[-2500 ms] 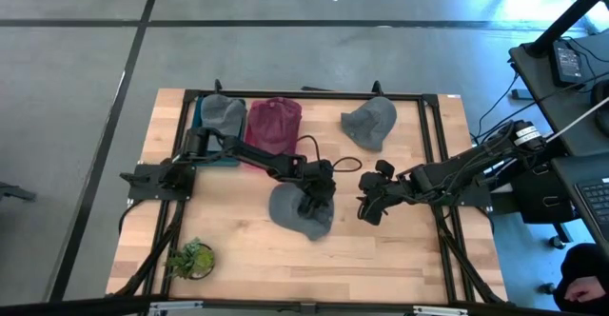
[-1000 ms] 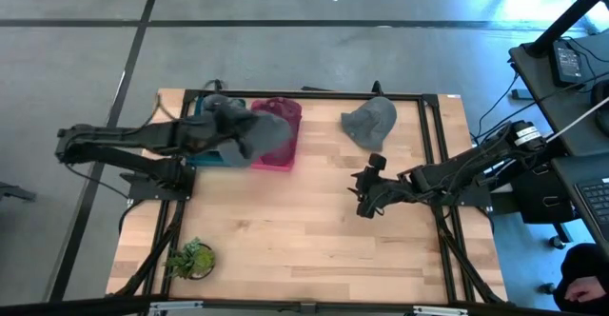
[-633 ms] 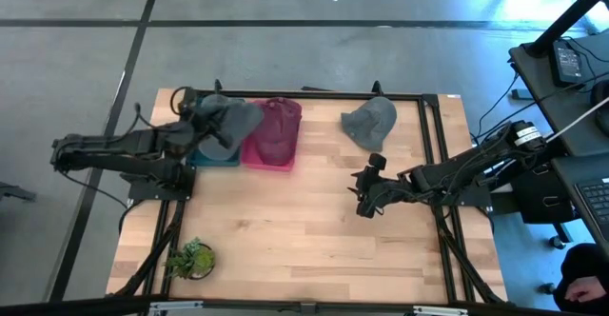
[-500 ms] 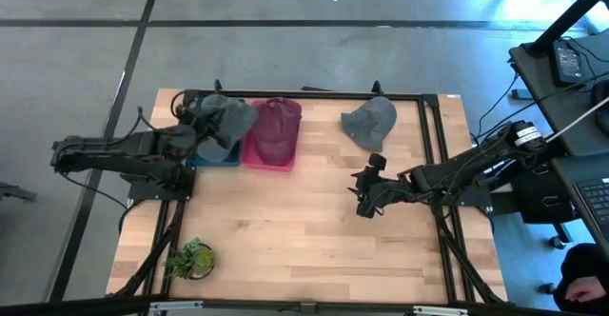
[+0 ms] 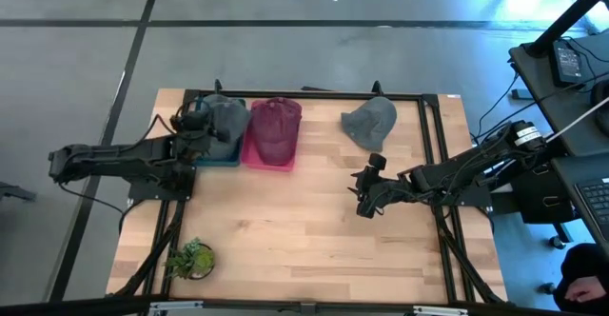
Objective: Pick & Place hat
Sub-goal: Put the bottom blue cap into the blue bin
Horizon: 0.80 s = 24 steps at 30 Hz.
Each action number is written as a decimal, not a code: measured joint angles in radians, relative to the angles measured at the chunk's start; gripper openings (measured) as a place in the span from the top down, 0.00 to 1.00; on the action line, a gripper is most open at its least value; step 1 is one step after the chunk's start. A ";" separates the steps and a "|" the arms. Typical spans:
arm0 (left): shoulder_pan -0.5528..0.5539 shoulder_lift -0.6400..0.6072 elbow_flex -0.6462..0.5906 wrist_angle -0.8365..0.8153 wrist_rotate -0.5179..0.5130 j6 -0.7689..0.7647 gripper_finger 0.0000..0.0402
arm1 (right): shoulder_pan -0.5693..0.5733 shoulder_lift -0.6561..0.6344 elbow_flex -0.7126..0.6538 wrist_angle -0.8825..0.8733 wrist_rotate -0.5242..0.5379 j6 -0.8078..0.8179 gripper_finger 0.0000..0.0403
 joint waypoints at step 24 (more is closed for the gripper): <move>0.228 0.059 -0.007 -0.015 0.155 0.073 0.60 | -0.007 0.000 0.000 0.002 0.052 0.027 0.52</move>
